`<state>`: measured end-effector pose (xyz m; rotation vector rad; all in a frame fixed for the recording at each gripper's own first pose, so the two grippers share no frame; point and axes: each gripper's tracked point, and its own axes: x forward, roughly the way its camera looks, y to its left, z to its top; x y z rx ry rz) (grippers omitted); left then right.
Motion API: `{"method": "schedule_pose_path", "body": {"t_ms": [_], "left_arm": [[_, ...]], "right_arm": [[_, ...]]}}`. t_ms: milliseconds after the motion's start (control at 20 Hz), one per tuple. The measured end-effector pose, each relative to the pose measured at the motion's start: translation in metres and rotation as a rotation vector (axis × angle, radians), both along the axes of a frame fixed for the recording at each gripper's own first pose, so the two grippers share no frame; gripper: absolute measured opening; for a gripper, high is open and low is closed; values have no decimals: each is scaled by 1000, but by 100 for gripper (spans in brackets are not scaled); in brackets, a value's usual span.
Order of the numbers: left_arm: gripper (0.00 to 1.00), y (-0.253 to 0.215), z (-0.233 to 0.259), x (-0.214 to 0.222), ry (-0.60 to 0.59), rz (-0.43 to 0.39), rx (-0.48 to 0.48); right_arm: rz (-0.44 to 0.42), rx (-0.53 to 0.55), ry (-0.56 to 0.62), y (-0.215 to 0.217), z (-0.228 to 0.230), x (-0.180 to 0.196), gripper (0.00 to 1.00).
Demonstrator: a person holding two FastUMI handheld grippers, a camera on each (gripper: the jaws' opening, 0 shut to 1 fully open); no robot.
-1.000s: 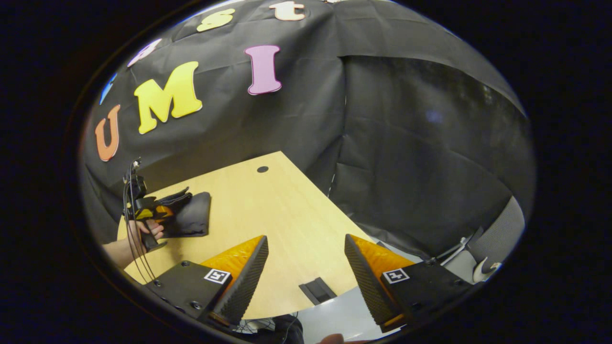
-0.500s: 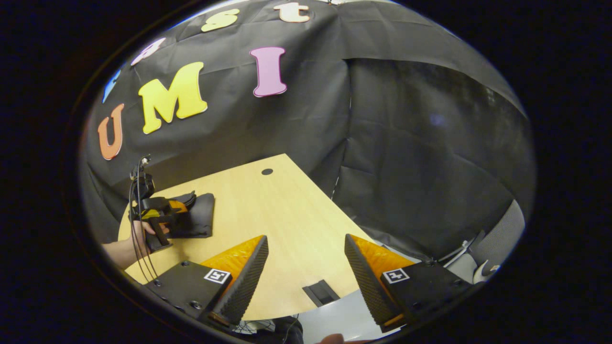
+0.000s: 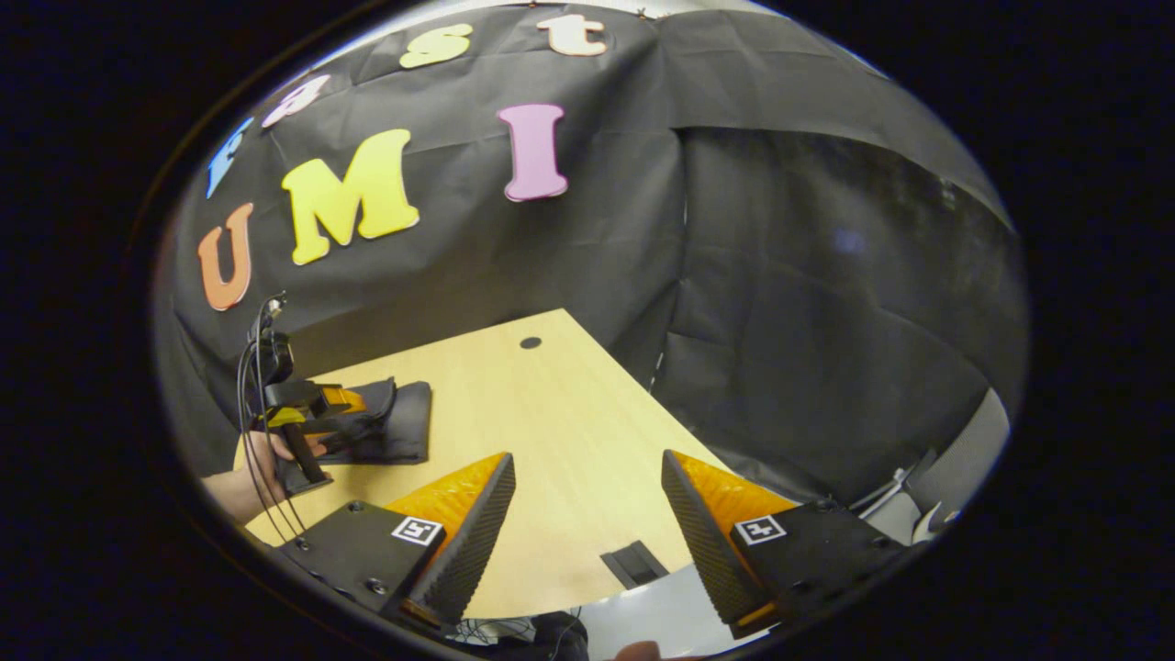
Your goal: Grasp the waist and the cuffs of the jeans and fold them to make the two legs overlap; first hold the waist and fold one-third of the jeans toward the cuffs, then hold the cuffs and fold the remaining one-third in the same direction to finish folding.
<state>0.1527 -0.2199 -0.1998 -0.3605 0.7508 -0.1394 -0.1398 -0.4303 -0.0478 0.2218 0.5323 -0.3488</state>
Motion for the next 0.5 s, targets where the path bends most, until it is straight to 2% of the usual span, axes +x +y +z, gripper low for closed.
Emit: {"method": "schedule_pose_path", "body": {"t_ms": [200,350,500], "left_arm": [[100,48,68,5,-205,3,116],[100,92,132,-1,-367,65,196],[98,111,195,-4,-533,111,268]], "right_arm": [[90,-52,-64,41,24,35,100],[188,-41,-143,92,53,72,99],[248,-55,-221,134,79,103,99]]}}
